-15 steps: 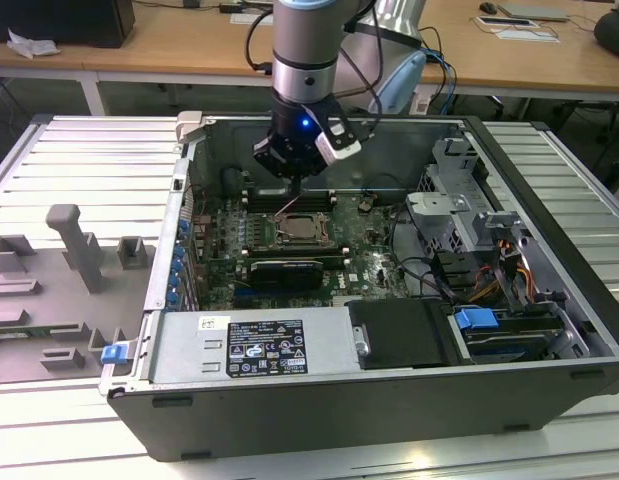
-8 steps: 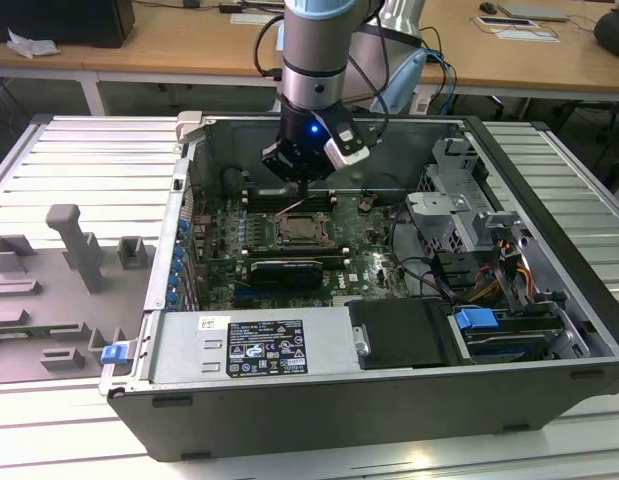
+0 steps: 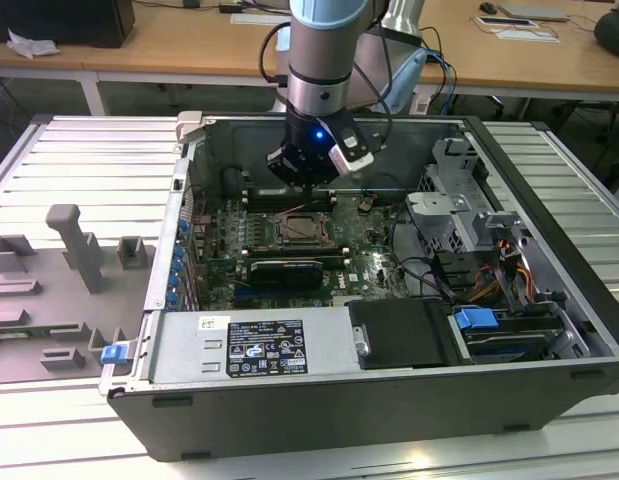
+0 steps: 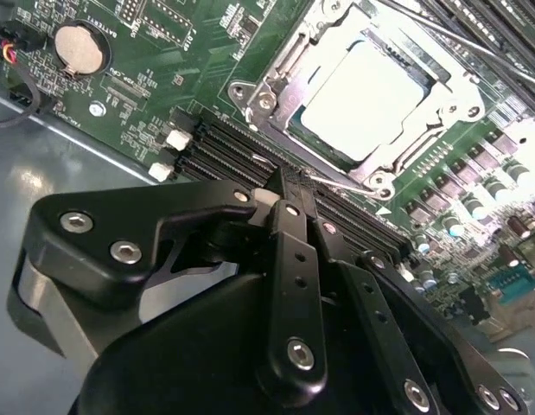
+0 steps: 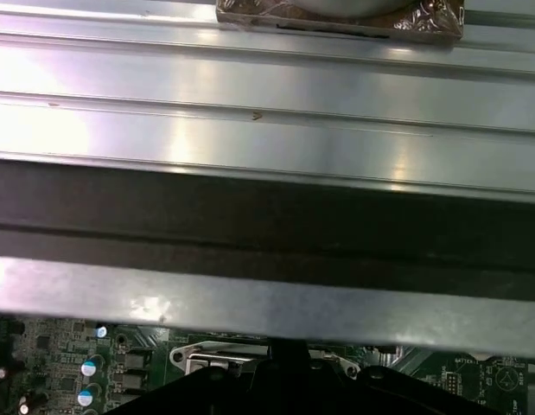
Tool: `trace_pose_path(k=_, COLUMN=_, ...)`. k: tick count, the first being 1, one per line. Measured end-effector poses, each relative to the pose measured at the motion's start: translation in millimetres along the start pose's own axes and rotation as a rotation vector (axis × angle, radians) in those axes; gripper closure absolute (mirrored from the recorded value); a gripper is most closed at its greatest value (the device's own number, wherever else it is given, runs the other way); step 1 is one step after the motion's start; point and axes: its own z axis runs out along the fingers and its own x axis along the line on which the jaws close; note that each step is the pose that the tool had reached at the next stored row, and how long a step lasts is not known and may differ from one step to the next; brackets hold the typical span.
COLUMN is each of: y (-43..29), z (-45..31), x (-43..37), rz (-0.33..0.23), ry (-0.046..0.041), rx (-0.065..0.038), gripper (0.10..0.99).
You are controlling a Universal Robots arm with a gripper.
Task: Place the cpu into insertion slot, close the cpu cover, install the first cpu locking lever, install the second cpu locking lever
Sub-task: 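Install the first cpu locking lever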
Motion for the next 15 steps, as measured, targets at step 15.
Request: trace_pose_path(k=15, y=-2.2, z=18.6, x=-6.2, rz=0.000, ry=0.0017, rx=0.008, gripper=0.980)
